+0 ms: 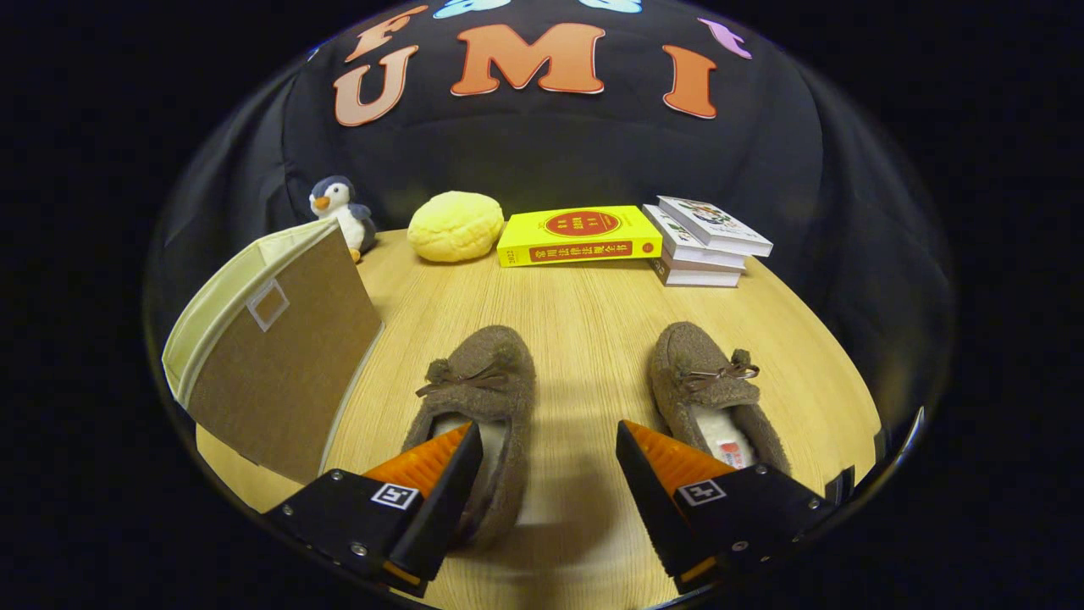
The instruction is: Open the storage box then place both shoes into the box .Put the left shoe in first, then the right shoe, with the right side of both shoes facing outward in a uniform manner.
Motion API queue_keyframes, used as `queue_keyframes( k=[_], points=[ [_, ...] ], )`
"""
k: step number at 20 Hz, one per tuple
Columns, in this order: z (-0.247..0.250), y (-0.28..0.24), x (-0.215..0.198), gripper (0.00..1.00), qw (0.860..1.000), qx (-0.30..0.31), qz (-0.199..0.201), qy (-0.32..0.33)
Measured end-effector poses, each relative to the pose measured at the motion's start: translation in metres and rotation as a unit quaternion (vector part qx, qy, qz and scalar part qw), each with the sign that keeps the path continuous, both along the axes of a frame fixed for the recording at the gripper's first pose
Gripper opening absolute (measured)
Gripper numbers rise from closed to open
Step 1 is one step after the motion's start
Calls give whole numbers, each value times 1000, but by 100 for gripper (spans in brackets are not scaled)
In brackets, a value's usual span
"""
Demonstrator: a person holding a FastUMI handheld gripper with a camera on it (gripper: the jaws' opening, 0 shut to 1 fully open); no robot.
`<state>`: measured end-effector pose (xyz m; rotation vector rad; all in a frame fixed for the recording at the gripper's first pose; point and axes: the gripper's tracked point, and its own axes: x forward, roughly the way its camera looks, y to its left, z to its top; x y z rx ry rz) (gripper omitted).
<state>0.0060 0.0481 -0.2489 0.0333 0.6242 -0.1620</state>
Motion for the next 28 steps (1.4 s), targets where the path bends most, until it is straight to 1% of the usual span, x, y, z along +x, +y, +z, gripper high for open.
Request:
queue_keyframes(
  k=[2,3,6,7,8,9,10,11,13,16,19,22,24,28],
  points=[
    [-8,2,6,88,1000,7,1,9],
    [-13,2,10,75,1000,12,0,14],
    [-21,8,20,62,1000,21,5,22],
    [-22,10,24,54,1000,20,8,23],
    [-25,13,27,49,999,20,11,25],
    [-28,15,29,38,999,21,13,30],
    [-29,17,30,31,999,23,11,33],
    [-28,15,31,16,999,18,3,34],
    [-26,15,32,4,999,14,-2,36],
    [-11,16,35,1,999,30,-15,24],
    [9,13,35,1,999,23,-23,12],
    [29,16,34,1,999,39,-37,-2],
    [47,16,34,1,999,28,-44,-13],
    [93,34,38,1,997,45,-54,-39]
  ],
)
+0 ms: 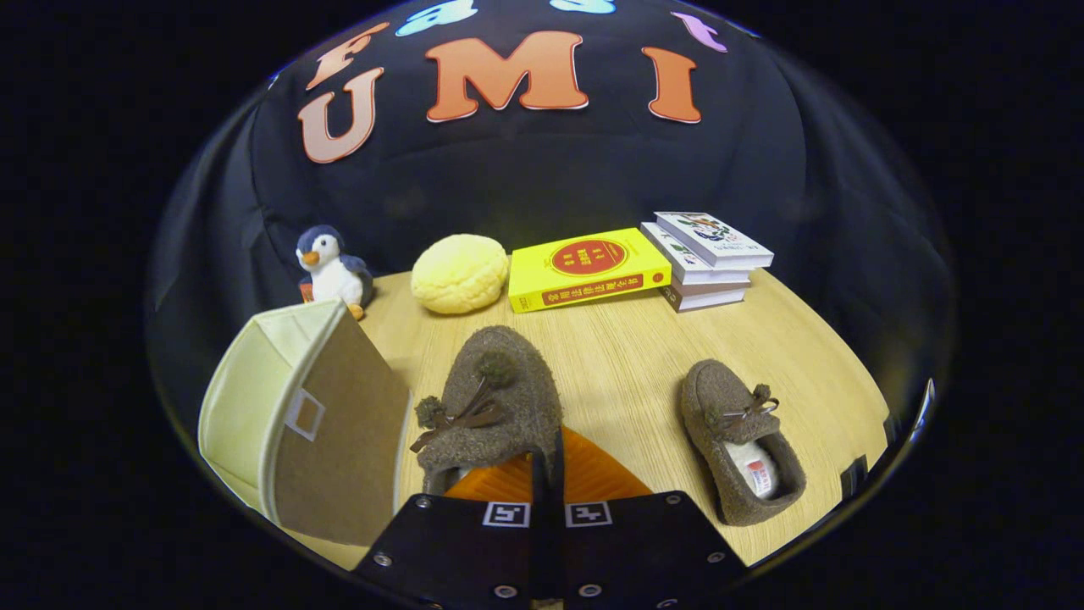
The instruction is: Open the storage box then place both shoes into the box .Put the left shoe in first, then the right shoe, with the right side of both shoes facing outward in a uniform manner.
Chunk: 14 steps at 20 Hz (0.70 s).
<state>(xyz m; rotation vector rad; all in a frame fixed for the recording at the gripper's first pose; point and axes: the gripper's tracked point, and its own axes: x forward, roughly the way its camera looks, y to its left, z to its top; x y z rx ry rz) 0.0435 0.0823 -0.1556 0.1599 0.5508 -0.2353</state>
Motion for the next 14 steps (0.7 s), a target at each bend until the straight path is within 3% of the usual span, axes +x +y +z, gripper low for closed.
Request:
queue_keyframes(
  k=[4,9,14],
  points=[
    [54,21,3,1,999,-18,-7,-32],
    [112,76,11,1,997,2,9,-71],
    [124,145,28,1,996,23,43,-80]
  ],
)
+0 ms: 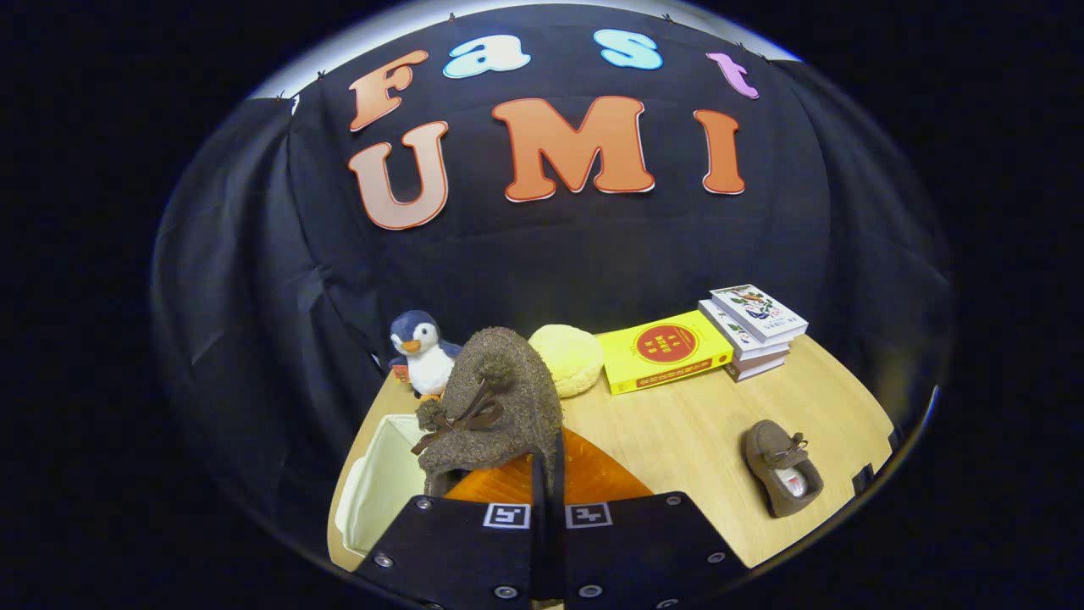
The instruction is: Open the storage box then place both shoes into the box .Put the left shoe in first, then the right shoe, with the right side of both shoes facing outward in a uniform manner.
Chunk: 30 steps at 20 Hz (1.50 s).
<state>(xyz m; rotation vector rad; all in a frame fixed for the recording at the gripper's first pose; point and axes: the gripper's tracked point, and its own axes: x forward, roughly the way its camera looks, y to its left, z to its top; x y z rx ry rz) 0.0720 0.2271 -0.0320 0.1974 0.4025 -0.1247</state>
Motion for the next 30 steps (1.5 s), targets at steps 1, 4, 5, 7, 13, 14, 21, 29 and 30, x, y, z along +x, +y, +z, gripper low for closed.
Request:
queue_keyframes(
  k=[1,4,5,7,13,14,21,29,30],
  points=[
    [-4,15,3,1,1000,5,7,6],
    [-29,53,11,1,999,11,23,31],
    [-39,64,12,1,999,11,27,42],
    [-60,84,17,1,997,10,36,61],
    [-106,122,23,2,994,2,49,100],
    [-112,125,23,2,993,4,46,106],
    [-146,139,19,10,988,25,49,143],
    [-133,143,13,84,989,-8,83,122],
    [-129,140,13,90,990,-8,83,116]
  ],
)
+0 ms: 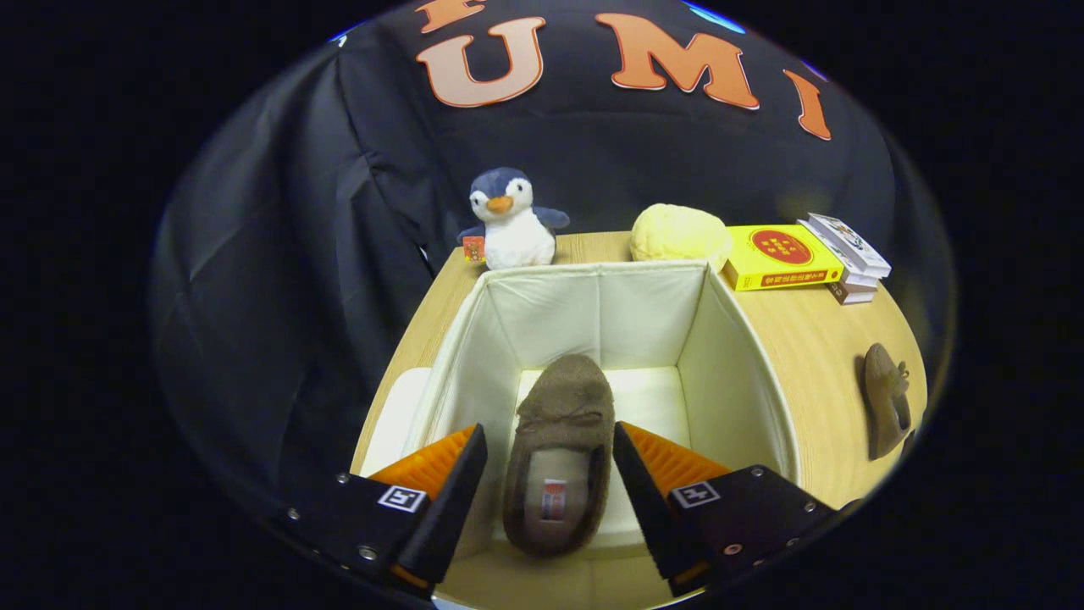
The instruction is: Open the storage box then place both shoes into the box .Put the left shoe in first, then the right shoe, with the right side of both shoes facing outward in a uniform manner.
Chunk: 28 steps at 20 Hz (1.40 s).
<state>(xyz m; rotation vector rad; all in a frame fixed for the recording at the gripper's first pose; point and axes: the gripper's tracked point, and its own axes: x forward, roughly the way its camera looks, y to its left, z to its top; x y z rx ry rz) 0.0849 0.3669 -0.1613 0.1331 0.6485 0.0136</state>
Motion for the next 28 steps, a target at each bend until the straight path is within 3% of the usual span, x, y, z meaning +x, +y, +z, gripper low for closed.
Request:
queue_keyframes(
  k=[1,8,15,24,28],
  points=[
    [4,-4,0,97,1000,2,0,-4],
    [54,-67,-9,98,997,-19,-9,-71],
    [84,-206,-32,98,990,-29,-80,-109],
    [46,-414,-82,98,981,-67,-164,-76],
    [5,-479,-107,98,981,-78,-173,-38]
  ],
)
